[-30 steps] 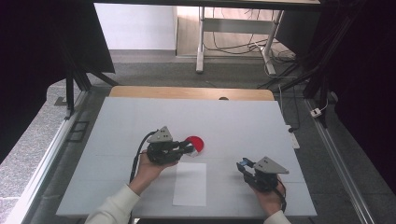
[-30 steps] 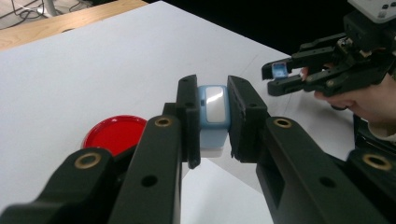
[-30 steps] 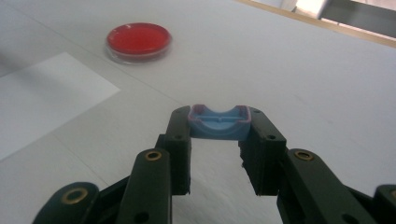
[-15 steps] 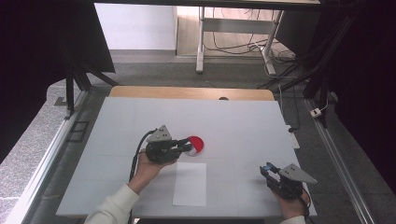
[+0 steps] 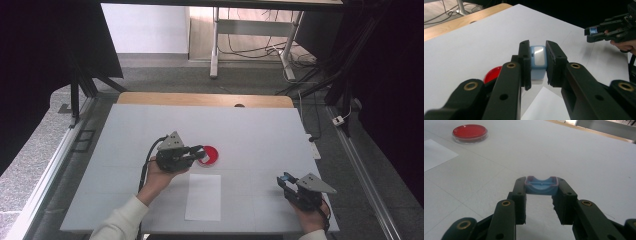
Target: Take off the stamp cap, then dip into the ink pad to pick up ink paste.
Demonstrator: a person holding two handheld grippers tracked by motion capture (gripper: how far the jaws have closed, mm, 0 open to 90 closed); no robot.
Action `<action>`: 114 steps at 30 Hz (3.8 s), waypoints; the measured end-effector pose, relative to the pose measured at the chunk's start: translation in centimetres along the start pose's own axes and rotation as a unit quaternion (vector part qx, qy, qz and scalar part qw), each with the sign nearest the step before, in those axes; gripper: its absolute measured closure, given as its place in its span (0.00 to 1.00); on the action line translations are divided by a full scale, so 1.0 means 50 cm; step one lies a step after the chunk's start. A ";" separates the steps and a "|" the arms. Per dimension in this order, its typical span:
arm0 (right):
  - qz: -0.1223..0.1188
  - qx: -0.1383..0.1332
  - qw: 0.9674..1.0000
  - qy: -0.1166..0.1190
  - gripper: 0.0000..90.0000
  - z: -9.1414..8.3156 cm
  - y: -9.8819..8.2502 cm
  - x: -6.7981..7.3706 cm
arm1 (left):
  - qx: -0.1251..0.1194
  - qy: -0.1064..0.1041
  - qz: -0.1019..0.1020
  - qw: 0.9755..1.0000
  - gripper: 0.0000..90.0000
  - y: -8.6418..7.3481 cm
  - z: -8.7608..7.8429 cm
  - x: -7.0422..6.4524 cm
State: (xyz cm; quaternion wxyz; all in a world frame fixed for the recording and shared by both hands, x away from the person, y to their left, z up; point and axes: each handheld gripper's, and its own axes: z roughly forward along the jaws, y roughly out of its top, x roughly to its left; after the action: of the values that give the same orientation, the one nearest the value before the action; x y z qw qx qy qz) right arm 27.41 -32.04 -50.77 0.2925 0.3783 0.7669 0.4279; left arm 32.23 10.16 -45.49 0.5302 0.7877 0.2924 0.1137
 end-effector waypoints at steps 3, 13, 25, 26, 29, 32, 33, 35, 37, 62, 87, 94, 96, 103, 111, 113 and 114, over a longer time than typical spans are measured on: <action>0.001 -0.001 1.000 0.000 0.72 0.000 0.000 -0.002 | 0.001 0.002 0.003 1.000 0.83 0.005 0.002 0.003; -0.001 -0.003 1.000 0.001 0.72 0.003 0.001 -0.001 | 0.005 0.003 0.001 1.000 0.83 0.010 0.013 0.018; -0.006 0.001 1.000 -0.001 0.72 0.006 0.002 0.000 | 0.014 -0.001 0.003 1.000 0.83 0.023 0.045 0.031; -0.005 0.001 1.000 0.001 0.72 0.005 0.002 0.000 | 0.014 0.000 0.004 1.000 0.83 0.025 0.047 0.031; -0.005 0.000 1.000 0.001 0.72 0.005 0.002 -0.001 | 0.015 -0.001 0.006 1.000 0.83 0.029 0.053 0.037; -0.005 0.000 1.000 0.000 0.72 0.005 0.002 -0.002 | 0.017 0.000 0.008 1.000 0.83 0.035 0.059 0.044; -0.004 0.000 1.000 0.001 0.72 0.005 0.002 -0.002 | 0.017 0.001 0.008 1.000 0.83 0.037 0.062 0.046; -0.005 0.000 1.000 0.000 0.72 0.005 0.002 -0.002 | 0.018 0.001 0.007 1.000 0.83 0.040 0.067 0.051; -0.004 0.000 1.000 0.000 0.72 0.005 0.002 -0.002 | 0.018 0.000 0.005 1.000 0.83 0.043 0.072 0.055; -0.006 -0.001 1.000 0.000 0.72 0.007 0.002 -0.003 | 0.044 0.020 -0.007 0.999 0.83 0.025 0.103 0.091; -0.006 -0.001 1.000 -0.001 0.72 0.008 0.000 -0.005 | 0.080 0.024 0.001 0.996 0.83 0.002 0.142 0.096; -0.005 -0.004 1.000 -0.004 0.72 0.006 0.001 -0.006 | 0.096 0.028 0.007 0.995 0.83 -0.004 0.149 0.097; -0.003 -0.006 1.000 -0.005 0.72 0.005 0.001 -0.008 | 0.101 0.033 0.012 0.994 0.83 -0.003 0.149 0.096; -0.005 -0.005 1.000 -0.005 0.72 0.006 0.001 -0.008 | 0.118 0.038 0.016 0.992 0.83 -0.004 0.151 0.096; -0.005 -0.005 1.000 -0.004 0.72 0.005 0.001 -0.008 | 0.123 0.036 0.013 0.992 0.83 -0.005 0.152 0.099; -0.005 -0.005 1.000 -0.004 0.72 0.005 0.001 -0.008 | 0.127 0.036 0.015 0.991 0.83 -0.005 0.155 0.098; -0.005 -0.005 1.000 -0.004 0.72 0.005 0.001 -0.009 | 0.130 0.037 0.015 0.991 0.83 -0.005 0.156 0.097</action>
State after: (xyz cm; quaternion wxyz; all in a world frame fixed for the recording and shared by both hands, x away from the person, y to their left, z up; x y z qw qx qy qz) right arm 27.85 -32.27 -50.79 0.2998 0.3751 0.7652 0.4288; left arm 39.87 7.05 -49.58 0.4106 0.8496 0.3118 0.1115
